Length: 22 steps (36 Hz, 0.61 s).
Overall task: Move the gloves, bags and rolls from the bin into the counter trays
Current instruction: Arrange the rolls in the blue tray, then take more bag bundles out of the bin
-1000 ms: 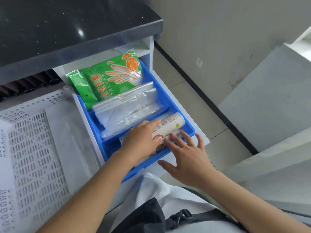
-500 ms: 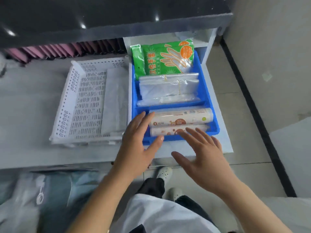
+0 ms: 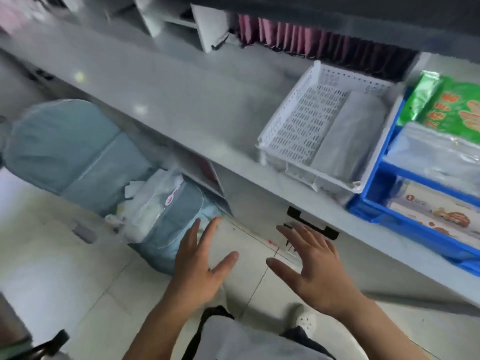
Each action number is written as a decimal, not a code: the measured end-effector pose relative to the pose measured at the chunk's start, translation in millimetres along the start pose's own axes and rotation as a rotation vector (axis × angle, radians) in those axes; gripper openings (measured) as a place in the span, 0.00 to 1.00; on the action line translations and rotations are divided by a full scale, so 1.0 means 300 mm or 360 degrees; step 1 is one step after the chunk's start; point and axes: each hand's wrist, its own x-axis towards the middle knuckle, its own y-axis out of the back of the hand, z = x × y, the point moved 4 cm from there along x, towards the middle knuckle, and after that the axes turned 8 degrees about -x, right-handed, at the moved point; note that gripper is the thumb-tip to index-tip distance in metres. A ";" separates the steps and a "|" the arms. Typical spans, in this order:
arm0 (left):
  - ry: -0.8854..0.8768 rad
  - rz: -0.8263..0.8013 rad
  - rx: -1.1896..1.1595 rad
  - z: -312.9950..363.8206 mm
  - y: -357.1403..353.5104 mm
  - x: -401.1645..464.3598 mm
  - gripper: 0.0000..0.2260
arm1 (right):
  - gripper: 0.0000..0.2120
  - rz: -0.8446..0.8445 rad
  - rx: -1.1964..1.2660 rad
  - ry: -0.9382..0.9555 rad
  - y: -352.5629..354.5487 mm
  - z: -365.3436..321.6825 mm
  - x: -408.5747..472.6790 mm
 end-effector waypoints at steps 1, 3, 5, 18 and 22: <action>0.0017 0.0010 -0.0013 -0.040 0.032 0.002 0.36 | 0.35 -0.0010 -0.0013 0.0014 -0.014 -0.045 0.020; 0.0048 0.0026 -0.0003 -0.124 0.108 0.006 0.38 | 0.34 -0.0022 -0.0026 0.0033 -0.049 -0.140 0.062; 0.0076 0.0047 0.0001 -0.211 0.196 0.013 0.39 | 0.33 -0.0052 -0.0027 0.0036 -0.095 -0.237 0.107; 0.0413 0.0235 -0.0308 -0.751 0.673 -0.012 0.38 | 0.29 -0.0134 -0.0128 0.0249 -0.305 -0.877 0.437; 0.0490 0.0290 -0.0427 -0.858 0.726 0.010 0.38 | 0.29 -0.0206 -0.0185 0.0268 -0.349 -0.946 0.527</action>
